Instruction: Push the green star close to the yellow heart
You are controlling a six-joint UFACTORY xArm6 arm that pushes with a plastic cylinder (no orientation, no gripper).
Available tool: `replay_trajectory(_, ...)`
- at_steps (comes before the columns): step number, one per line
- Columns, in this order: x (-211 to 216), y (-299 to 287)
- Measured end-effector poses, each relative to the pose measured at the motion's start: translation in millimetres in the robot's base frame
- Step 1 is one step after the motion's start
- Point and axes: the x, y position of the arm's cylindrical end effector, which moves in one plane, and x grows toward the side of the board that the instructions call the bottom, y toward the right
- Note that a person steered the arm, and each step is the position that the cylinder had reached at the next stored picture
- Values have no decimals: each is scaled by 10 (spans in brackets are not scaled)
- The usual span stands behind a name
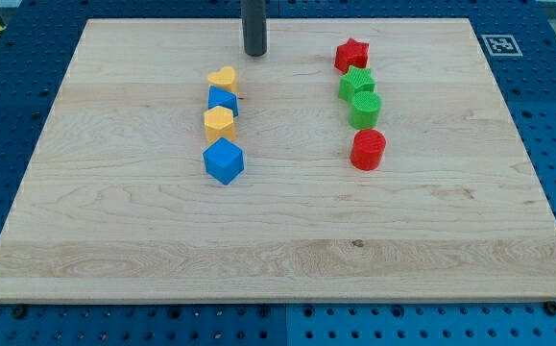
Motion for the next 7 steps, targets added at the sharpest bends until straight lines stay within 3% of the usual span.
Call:
replay_trajectory(2,0,-2)
replay_trajectory(3,-55,289)
replay_trajectory(5,-232,1718)
replay_trajectory(7,-200,1804)
